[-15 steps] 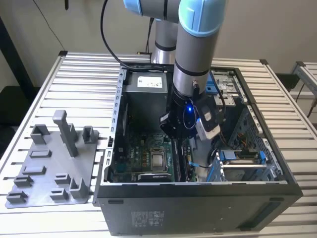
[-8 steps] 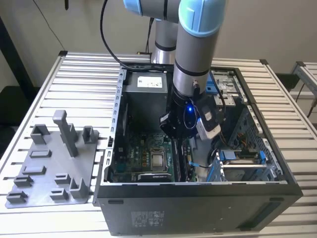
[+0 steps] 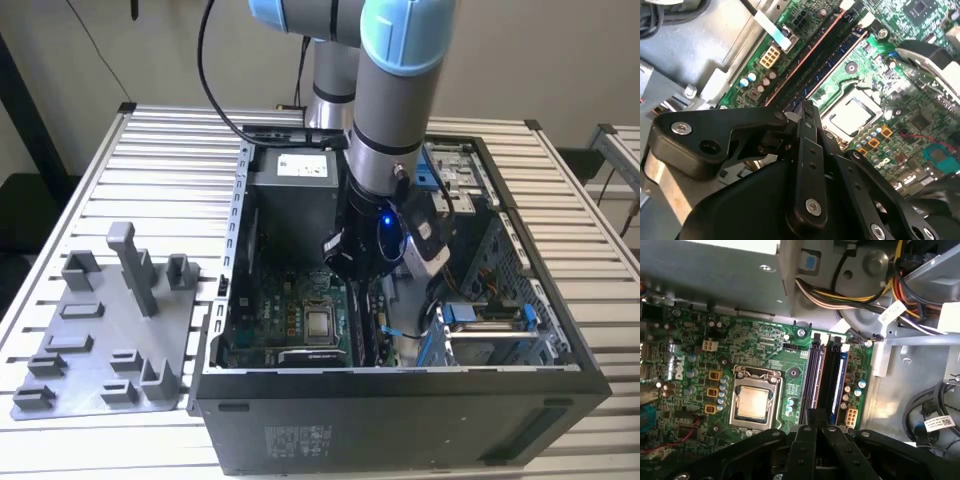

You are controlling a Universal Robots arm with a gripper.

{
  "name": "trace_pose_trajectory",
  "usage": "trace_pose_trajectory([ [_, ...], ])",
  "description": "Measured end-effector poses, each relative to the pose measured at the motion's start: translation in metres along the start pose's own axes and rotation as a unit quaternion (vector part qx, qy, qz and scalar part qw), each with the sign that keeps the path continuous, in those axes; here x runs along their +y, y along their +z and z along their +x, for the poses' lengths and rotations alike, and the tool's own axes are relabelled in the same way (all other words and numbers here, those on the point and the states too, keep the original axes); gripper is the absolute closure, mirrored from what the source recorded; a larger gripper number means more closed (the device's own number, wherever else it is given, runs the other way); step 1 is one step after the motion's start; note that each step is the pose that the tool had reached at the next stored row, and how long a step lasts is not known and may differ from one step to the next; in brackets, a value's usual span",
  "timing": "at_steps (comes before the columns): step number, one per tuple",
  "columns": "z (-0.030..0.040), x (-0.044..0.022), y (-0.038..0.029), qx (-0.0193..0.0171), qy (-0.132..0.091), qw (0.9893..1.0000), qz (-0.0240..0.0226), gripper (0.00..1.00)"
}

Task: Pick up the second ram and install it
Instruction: 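Press down the second ram until it locks into place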

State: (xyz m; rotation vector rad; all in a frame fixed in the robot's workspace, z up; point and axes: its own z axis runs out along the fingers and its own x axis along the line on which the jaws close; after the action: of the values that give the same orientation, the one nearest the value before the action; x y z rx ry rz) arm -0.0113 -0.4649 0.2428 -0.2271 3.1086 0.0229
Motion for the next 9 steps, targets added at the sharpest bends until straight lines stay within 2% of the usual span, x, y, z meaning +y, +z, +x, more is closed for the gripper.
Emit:
trace_pose_trajectory([
  [4, 0.0001, 0.0000, 0.0000, 0.0004, -0.033, 0.9994, -0.0009, 0.89],
  [9, 0.0001, 0.0000, 0.0000, 0.0010, -0.076, 0.9971, -0.0020, 0.89],
])
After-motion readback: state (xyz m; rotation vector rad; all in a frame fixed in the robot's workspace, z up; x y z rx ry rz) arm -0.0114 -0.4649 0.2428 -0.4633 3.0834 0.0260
